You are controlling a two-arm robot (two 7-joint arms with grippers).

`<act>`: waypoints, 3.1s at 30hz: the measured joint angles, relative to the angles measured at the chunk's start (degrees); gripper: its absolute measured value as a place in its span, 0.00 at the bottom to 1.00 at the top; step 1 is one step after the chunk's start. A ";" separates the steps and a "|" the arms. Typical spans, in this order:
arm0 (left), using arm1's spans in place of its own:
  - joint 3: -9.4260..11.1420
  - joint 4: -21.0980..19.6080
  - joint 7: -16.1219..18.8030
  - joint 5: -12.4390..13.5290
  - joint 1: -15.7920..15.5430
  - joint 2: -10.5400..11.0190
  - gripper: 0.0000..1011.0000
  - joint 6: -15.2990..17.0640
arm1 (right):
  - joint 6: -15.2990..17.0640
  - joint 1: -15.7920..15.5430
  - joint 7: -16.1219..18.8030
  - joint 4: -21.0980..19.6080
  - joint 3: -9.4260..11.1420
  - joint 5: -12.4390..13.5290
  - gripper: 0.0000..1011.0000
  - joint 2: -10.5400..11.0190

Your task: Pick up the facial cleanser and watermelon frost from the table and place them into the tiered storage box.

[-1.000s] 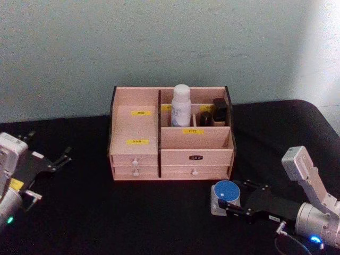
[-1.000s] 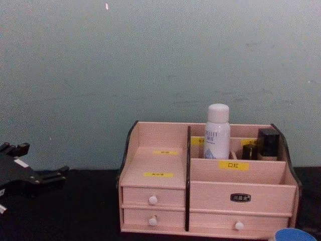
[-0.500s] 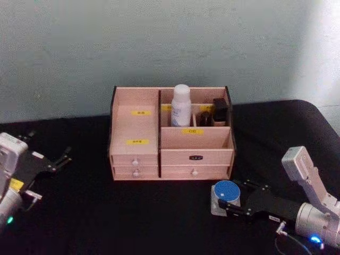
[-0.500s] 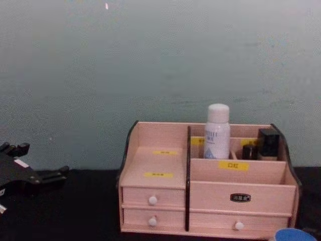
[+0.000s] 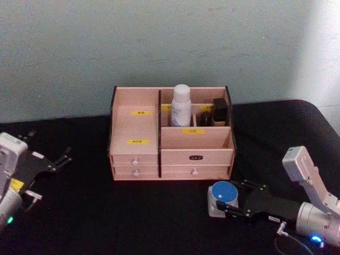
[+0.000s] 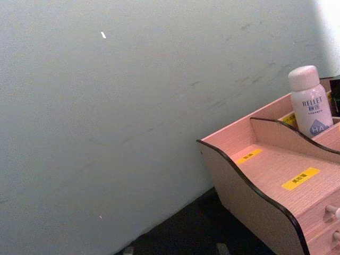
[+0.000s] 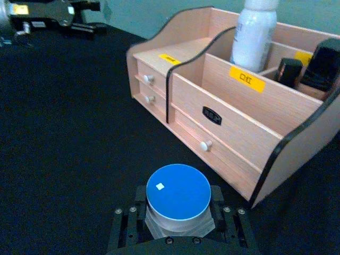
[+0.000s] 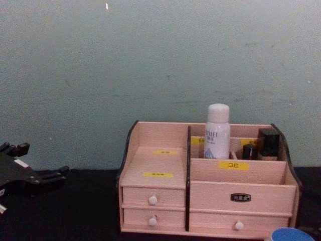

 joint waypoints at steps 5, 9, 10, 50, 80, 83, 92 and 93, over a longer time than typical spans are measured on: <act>0.00 0.00 0.00 0.00 0.00 0.00 0.99 0.00 | -0.90 0.36 1.14 -0.16 -0.22 0.68 0.70 0.32; 0.00 0.00 0.00 0.00 0.00 0.00 0.99 0.00 | -1.63 0.82 1.83 -0.20 -0.48 1.08 0.70 0.45; 0.00 0.00 0.00 0.00 0.00 0.00 0.99 0.00 | -1.95 1.03 2.08 -0.21 -0.61 1.17 0.70 0.47; 0.00 0.00 0.00 0.00 0.00 0.00 0.99 0.00 | -9.47 17.96 7.45 7.29 -8.60 -0.16 0.70 -8.40; 0.00 0.00 0.00 0.00 0.00 0.00 0.99 0.00 | -9.81 32.70 4.88 28.57 -12.28 -4.87 0.70 -21.81; 0.00 0.00 0.00 0.00 0.00 0.00 0.99 0.00 | -9.70 33.31 4.60 29.86 -12.30 -5.26 0.70 -22.50; 0.00 0.00 0.00 0.00 0.00 0.00 0.99 0.00 | -9.28 34.70 3.39 33.74 -12.03 -6.66 0.70 -24.61; 0.00 0.00 0.00 0.00 0.00 0.00 0.99 0.00 | -9.27 34.87 3.24 34.27 -11.91 -6.85 0.70 -24.94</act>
